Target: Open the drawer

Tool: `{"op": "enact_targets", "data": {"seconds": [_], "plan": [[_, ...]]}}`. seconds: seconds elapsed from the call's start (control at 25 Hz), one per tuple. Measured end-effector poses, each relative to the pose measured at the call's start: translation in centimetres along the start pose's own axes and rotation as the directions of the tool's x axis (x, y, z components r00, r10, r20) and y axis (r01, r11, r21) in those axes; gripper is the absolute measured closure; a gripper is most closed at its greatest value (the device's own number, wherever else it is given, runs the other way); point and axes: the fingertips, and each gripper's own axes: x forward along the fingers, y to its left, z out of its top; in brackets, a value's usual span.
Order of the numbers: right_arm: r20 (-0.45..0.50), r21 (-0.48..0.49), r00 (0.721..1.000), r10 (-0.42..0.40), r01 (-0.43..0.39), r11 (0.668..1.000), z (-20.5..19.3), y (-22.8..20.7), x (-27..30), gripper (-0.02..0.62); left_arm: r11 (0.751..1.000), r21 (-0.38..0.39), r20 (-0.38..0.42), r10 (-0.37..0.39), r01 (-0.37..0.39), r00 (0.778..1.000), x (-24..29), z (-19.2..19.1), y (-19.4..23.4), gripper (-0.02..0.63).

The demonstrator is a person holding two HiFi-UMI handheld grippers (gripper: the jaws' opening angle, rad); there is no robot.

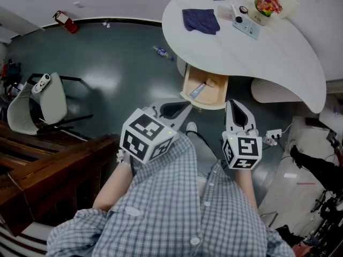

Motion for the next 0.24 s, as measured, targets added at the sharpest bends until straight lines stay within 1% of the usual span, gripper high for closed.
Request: {"op": "enact_targets", "data": {"seconds": [0.24], "plan": [[0.000,0.008,1.000,0.011,-0.011,1.000,0.11,0.35,0.18,0.586,1.000,0.003,-0.002,0.000,0.000,1.000,-0.08,0.06,0.03,0.603]]}}
